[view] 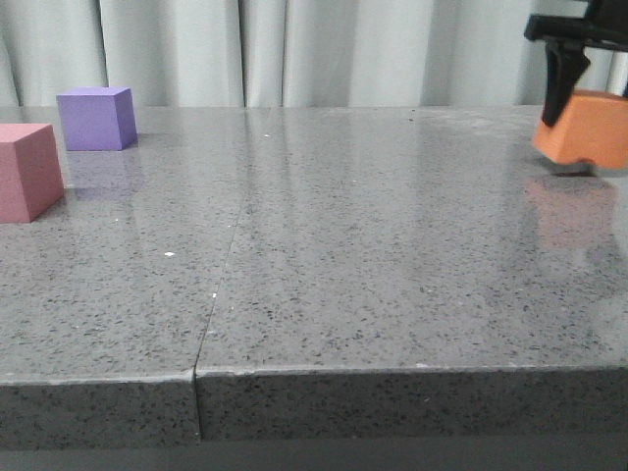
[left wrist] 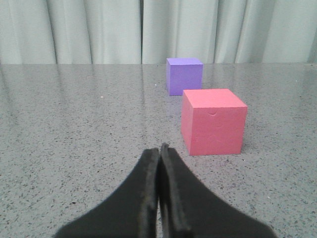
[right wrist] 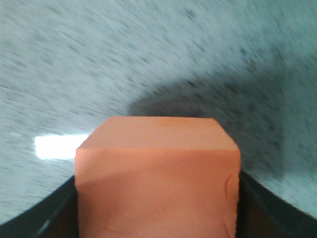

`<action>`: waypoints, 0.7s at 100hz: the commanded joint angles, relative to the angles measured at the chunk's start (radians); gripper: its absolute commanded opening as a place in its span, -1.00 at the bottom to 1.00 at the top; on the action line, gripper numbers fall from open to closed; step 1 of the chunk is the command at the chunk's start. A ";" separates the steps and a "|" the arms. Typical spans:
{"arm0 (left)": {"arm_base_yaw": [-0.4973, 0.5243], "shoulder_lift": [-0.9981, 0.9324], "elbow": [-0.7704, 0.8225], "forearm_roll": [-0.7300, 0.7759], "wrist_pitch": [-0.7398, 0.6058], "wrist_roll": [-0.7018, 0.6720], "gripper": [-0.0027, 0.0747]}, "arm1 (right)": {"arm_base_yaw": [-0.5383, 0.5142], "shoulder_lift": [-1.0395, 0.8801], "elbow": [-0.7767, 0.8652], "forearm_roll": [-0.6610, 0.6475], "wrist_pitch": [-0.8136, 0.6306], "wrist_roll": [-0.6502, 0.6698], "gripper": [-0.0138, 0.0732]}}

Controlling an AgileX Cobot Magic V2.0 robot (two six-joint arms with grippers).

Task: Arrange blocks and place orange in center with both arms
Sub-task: 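Grasp the orange cube with the right gripper and lift it, then carry the orange cube toward the table center with the right gripper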

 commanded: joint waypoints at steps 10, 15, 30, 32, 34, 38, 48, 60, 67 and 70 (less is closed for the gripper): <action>0.002 -0.028 0.039 -0.010 -0.083 0.001 -0.98 | 0.068 -0.061 -0.126 0.055 0.094 0.032 -0.19; 0.002 -0.028 0.039 -0.010 -0.083 0.001 -0.98 | 0.096 -0.061 -0.145 0.054 0.094 0.053 -0.19; 0.002 -0.028 0.039 -0.010 -0.083 0.001 -0.98 | 0.198 -0.046 -0.194 0.053 0.094 0.112 -0.19; 0.002 -0.028 0.039 -0.010 -0.083 0.001 -0.98 | 0.213 -0.041 -0.201 0.053 0.094 0.118 -0.19; 0.002 -0.028 0.039 -0.010 -0.083 0.001 -0.98 | 0.223 -0.036 -0.206 0.053 0.094 0.127 -0.19; 0.002 -0.028 0.039 -0.010 -0.083 0.001 -0.98 | 0.251 -0.027 -0.216 0.053 0.094 0.141 -0.19; 0.002 -0.028 0.039 -0.010 -0.083 0.001 -0.98 | 0.316 -0.003 -0.235 0.053 0.093 0.184 -0.19; 0.002 -0.028 0.039 -0.010 -0.083 0.001 -0.98 | 0.385 0.046 -0.283 0.055 0.094 0.208 -0.19; 0.002 -0.028 0.039 -0.010 -0.083 0.001 -0.98 | 0.412 0.079 -0.318 0.055 0.094 0.240 -0.19; 0.002 -0.028 0.039 -0.010 -0.083 0.001 -0.98 | 0.421 0.091 -0.332 0.057 0.094 0.247 -0.19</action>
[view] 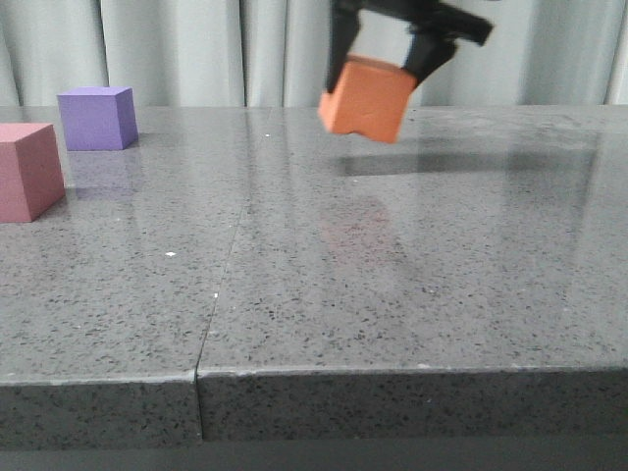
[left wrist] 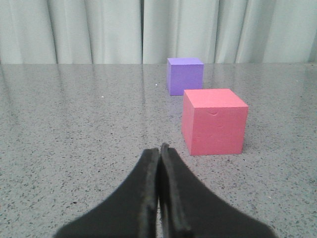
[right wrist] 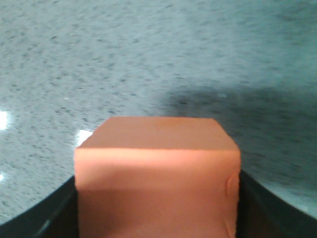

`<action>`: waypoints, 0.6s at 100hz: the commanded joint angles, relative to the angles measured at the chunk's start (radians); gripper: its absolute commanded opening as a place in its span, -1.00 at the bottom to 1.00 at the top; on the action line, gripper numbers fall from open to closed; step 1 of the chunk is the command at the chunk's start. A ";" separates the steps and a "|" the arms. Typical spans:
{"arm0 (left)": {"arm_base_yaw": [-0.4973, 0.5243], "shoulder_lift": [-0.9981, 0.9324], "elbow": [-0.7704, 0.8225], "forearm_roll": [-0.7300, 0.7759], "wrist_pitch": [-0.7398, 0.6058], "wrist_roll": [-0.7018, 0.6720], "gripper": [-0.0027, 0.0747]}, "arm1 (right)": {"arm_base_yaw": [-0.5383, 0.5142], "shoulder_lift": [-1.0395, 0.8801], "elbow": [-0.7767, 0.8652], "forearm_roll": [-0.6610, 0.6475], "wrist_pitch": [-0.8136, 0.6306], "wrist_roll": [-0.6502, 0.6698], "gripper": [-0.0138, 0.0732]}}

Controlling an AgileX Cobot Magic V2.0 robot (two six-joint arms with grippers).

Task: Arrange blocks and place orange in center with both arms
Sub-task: 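Carry the orange cube toward the table center with the right gripper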

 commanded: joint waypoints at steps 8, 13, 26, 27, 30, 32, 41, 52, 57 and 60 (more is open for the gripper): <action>0.002 -0.028 0.039 -0.010 -0.083 0.001 -0.98 | 0.039 0.010 -0.111 0.015 0.088 0.058 -0.19; 0.002 -0.028 0.039 -0.010 -0.083 0.001 -0.98 | 0.041 0.027 -0.126 0.015 0.088 0.087 -0.19; 0.002 -0.028 0.039 -0.010 -0.083 0.001 -0.98 | 0.042 0.038 -0.127 0.015 0.086 0.127 -0.19; 0.002 -0.028 0.039 -0.010 -0.083 0.001 -0.98 | 0.042 0.039 -0.127 0.015 0.087 0.127 -0.19; 0.002 -0.028 0.039 -0.010 -0.083 0.001 -0.98 | 0.042 0.040 -0.127 0.014 0.088 0.127 -0.19; 0.002 -0.028 0.039 -0.010 -0.083 0.001 -0.98 | 0.042 0.041 -0.127 0.014 0.088 0.127 -0.19; 0.002 -0.028 0.039 -0.010 -0.083 0.001 -0.98 | 0.042 0.041 -0.127 0.015 0.088 0.127 -0.18; 0.002 -0.028 0.039 -0.010 -0.083 0.001 -0.98 | 0.042 0.041 -0.127 0.026 0.088 0.127 0.00; 0.002 -0.028 0.039 -0.010 -0.083 0.001 -0.98 | 0.042 0.041 -0.127 0.030 0.088 0.126 0.20; 0.002 -0.028 0.039 -0.010 -0.083 0.001 -0.98 | 0.042 0.041 -0.127 0.031 0.088 0.125 0.34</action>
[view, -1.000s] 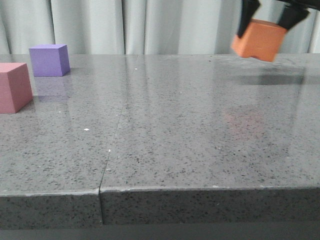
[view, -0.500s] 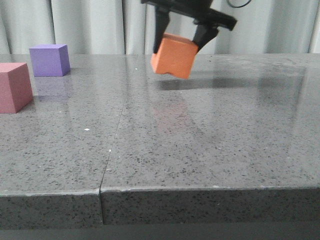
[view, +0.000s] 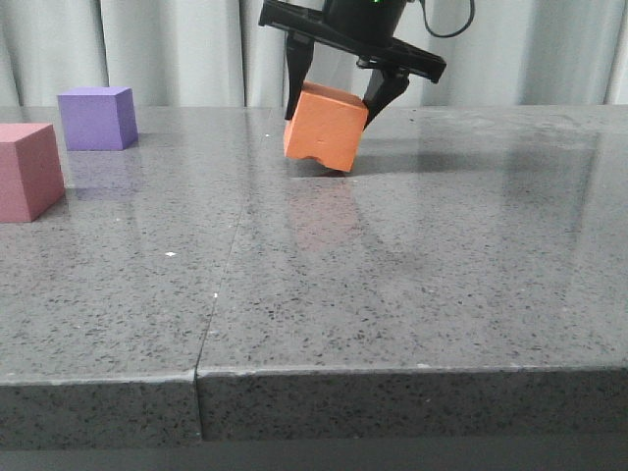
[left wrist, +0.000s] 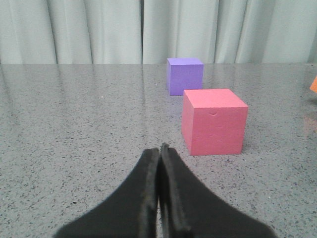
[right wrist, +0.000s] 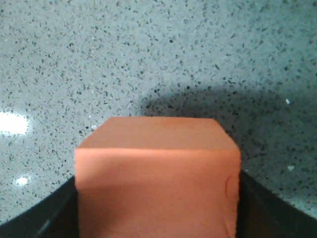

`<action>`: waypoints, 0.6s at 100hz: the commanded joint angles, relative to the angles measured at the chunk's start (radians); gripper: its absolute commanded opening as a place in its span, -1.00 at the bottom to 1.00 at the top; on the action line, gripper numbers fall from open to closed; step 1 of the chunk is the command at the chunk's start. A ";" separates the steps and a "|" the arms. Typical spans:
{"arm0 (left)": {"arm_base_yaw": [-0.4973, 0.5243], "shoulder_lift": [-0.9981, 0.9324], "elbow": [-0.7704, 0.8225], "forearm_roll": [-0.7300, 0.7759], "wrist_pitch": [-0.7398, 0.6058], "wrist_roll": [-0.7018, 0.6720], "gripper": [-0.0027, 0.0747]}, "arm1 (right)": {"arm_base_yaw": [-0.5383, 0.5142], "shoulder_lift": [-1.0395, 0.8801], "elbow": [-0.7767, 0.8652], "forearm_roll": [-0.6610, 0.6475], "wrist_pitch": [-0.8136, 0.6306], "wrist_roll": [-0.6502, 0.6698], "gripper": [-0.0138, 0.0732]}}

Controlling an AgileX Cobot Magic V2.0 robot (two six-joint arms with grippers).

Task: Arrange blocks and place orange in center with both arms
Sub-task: 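Carry the orange cube toward the table center with the right gripper, then lower the orange cube, open the right gripper and withdraw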

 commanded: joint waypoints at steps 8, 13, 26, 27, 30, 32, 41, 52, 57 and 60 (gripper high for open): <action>0.002 -0.028 0.039 -0.010 -0.083 0.001 -0.98 | -0.002 -0.061 -0.034 0.020 0.088 -0.002 0.70; 0.002 -0.028 0.039 -0.010 -0.083 0.001 -0.98 | -0.002 -0.061 -0.034 0.020 0.088 -0.002 0.86; 0.002 -0.028 0.039 -0.010 -0.083 0.001 -0.98 | -0.002 -0.063 -0.034 0.020 0.085 -0.001 0.80; 0.002 -0.028 0.039 -0.010 -0.083 0.001 -0.98 | -0.002 -0.063 -0.034 0.020 0.085 -0.001 0.80; 0.002 -0.028 0.039 -0.010 -0.083 0.001 -0.98 | -0.002 -0.065 -0.034 0.020 0.085 -0.001 0.80; 0.002 -0.028 0.039 -0.010 -0.083 0.001 -0.98 | -0.002 -0.065 -0.034 0.020 0.086 -0.001 0.80; 0.002 -0.028 0.039 -0.010 -0.083 0.001 -0.98 | -0.001 -0.075 -0.034 0.021 0.088 -0.001 0.80; 0.002 -0.028 0.039 -0.010 -0.083 0.001 -0.98 | 0.002 -0.103 -0.034 0.017 0.088 -0.002 0.80; 0.002 -0.028 0.039 -0.010 -0.083 0.001 -0.98 | 0.002 -0.120 -0.034 0.017 0.088 -0.002 0.80; 0.002 -0.028 0.039 -0.010 -0.083 0.001 -0.98 | 0.002 -0.126 -0.034 0.017 0.088 -0.002 0.80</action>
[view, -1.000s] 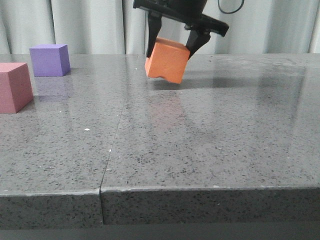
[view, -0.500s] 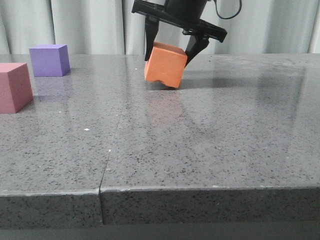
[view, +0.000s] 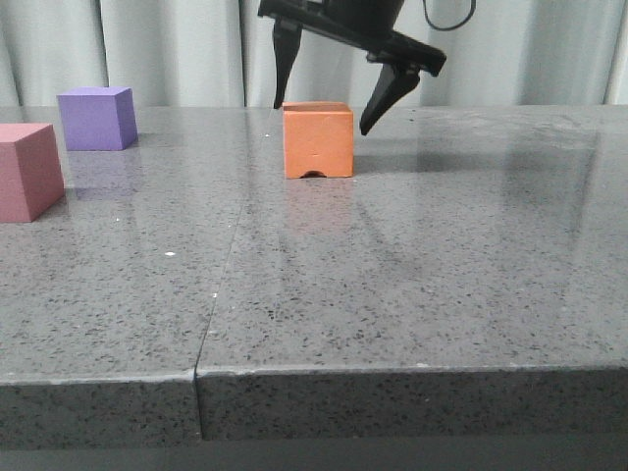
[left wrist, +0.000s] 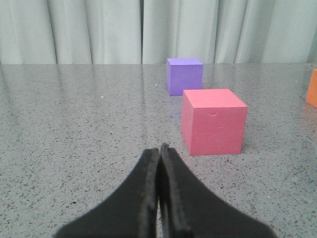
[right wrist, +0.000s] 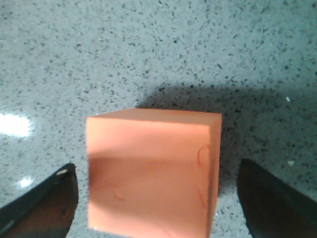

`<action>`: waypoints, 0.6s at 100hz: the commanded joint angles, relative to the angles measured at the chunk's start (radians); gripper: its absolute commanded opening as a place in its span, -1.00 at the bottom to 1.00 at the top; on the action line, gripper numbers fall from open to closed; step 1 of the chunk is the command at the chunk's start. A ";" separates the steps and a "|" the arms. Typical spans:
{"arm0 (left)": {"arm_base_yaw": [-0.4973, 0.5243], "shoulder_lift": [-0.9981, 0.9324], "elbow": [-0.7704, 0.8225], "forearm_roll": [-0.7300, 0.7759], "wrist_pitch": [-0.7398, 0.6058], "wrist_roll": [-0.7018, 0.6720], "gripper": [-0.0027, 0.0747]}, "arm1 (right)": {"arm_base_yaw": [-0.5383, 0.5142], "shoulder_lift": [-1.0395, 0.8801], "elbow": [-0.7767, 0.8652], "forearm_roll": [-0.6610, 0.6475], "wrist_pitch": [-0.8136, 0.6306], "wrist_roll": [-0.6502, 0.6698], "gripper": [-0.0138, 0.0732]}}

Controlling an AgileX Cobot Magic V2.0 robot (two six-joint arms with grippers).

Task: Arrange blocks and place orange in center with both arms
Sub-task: 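Lower the orange cube, open the right gripper and withdraw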

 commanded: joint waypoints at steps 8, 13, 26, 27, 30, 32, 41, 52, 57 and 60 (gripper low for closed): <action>0.002 -0.028 0.039 -0.010 -0.083 0.001 -0.98 | -0.002 -0.137 -0.031 0.008 0.088 -0.006 0.80; 0.002 -0.028 0.039 -0.010 -0.083 0.001 -0.98 | -0.001 -0.154 -0.031 0.002 0.088 -0.007 0.80; 0.002 -0.028 0.039 -0.010 -0.083 0.001 -0.98 | -0.002 -0.199 -0.028 -0.016 0.089 -0.019 0.52; 0.002 -0.028 0.039 -0.010 -0.083 0.001 -0.98 | -0.002 -0.204 -0.028 -0.018 0.089 -0.021 0.49; 0.002 -0.028 0.039 -0.010 -0.083 0.001 -0.98 | -0.002 -0.213 -0.027 -0.018 0.090 -0.026 0.33; 0.002 -0.028 0.039 -0.010 -0.083 0.001 -0.98 | -0.002 -0.222 -0.027 -0.018 0.090 -0.031 0.23; 0.002 -0.028 0.039 -0.010 -0.083 0.001 -0.98 | -0.002 -0.253 -0.018 -0.020 0.090 -0.040 -0.19; 0.002 -0.028 0.039 -0.010 -0.083 0.001 -0.98 | -0.002 -0.293 0.019 -0.048 0.090 -0.044 -0.63; 0.002 -0.028 0.039 -0.010 -0.083 0.001 -0.98 | -0.002 -0.317 0.052 -0.062 0.089 -0.044 -0.77; 0.002 -0.028 0.039 -0.010 -0.083 0.001 -0.98 | -0.002 -0.330 0.071 -0.069 0.089 -0.044 -0.86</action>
